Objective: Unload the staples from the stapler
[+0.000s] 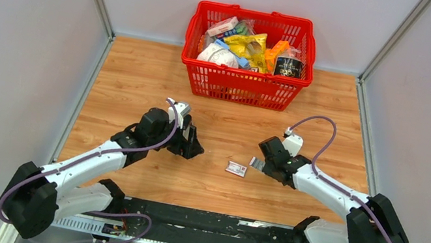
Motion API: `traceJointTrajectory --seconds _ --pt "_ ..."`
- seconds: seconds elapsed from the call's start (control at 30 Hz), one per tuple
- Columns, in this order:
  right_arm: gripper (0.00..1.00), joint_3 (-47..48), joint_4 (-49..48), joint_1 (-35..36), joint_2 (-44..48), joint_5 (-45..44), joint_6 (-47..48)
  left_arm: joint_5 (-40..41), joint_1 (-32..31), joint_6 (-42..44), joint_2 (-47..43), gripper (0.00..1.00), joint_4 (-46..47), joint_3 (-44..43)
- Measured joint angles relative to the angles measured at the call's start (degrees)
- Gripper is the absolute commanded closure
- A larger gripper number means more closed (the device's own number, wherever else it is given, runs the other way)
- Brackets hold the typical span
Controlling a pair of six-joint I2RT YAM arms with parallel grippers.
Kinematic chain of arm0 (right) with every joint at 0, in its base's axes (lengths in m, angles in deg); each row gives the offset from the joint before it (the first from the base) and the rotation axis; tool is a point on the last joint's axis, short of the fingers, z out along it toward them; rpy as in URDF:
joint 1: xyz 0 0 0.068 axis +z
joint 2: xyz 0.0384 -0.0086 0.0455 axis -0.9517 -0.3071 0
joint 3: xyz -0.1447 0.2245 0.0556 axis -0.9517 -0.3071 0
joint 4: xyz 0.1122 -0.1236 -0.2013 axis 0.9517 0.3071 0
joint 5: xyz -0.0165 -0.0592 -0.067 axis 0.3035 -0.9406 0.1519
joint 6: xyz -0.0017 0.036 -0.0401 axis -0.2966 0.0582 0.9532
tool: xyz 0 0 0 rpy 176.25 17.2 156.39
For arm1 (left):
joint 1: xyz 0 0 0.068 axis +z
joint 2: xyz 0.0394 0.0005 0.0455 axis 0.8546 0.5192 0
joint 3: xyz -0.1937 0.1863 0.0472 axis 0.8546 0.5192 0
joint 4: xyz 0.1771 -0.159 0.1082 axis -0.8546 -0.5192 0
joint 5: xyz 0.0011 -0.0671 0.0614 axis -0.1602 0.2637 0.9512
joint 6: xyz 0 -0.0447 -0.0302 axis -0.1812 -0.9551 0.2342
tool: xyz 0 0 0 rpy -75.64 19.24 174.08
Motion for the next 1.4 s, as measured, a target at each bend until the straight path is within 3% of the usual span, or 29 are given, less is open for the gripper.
traceJointTrajectory --seconds 0.7,1.4 --pt "0.73 0.0 -1.36 0.0 -2.01 0.26 -0.07 0.13 0.0 -0.02 -0.39 0.07 -0.04 0.0" --pt "0.82 0.0 -3.5 0.0 -3.78 1.2 -0.09 0.15 0.0 -0.02 -0.59 0.07 -0.09 0.0"
